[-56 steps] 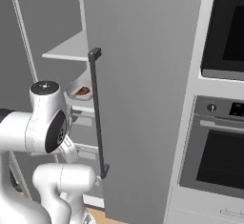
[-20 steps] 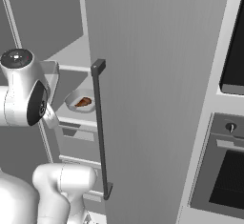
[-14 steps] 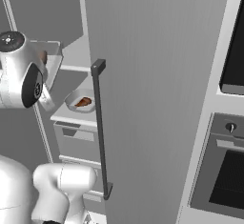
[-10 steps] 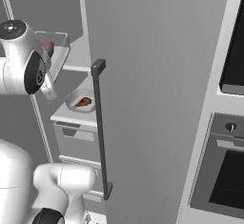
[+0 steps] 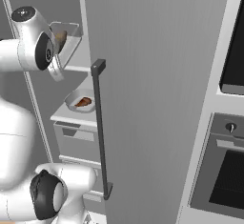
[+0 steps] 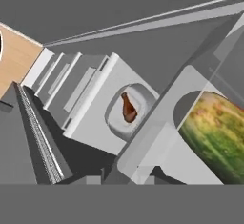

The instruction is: Take the meat container that has the chicken drumstick and place it on the second highest rack of the freezer. Then take the vegetable container that has the cucumber and carrot and place it on the highest rack of the freezer.

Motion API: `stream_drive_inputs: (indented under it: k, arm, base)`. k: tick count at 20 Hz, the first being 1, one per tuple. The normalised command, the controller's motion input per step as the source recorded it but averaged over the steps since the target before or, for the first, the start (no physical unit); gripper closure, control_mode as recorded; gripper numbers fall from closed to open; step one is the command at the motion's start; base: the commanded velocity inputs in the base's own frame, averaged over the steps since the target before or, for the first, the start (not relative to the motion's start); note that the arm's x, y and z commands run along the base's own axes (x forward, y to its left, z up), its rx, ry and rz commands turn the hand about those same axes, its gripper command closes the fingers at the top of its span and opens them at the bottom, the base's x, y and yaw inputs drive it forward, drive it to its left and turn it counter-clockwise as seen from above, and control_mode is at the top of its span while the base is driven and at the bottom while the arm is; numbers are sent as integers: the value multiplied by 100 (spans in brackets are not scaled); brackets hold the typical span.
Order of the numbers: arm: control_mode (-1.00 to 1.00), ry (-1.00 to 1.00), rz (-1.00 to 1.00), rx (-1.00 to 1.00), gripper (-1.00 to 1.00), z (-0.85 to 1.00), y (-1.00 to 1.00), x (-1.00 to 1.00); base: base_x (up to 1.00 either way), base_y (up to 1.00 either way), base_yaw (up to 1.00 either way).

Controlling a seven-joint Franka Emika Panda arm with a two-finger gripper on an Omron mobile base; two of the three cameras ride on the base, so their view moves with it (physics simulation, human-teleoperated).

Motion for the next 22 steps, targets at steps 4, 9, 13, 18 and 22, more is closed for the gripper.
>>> stream_drive_inputs:
  k: [4, 9, 13, 18, 22]
  arm:
    - [-100, 2, -9, -5, 100, -1, 21, 100]
    - [-100, 8, -3, -8, 100, -22, 7, 99]
    - [-100, 7, 0, -2, 100, -21, 0, 91]
    - [-100, 5, 0, 0, 100, -23, 0, 94]
    - [-100, 2, 0, 0, 100, -29, 0, 78]
  base:
    - [0, 0, 0]
    - [0, 0, 0]
    - [0, 0, 0]
    - [0, 0, 0]
    - [0, 0, 0]
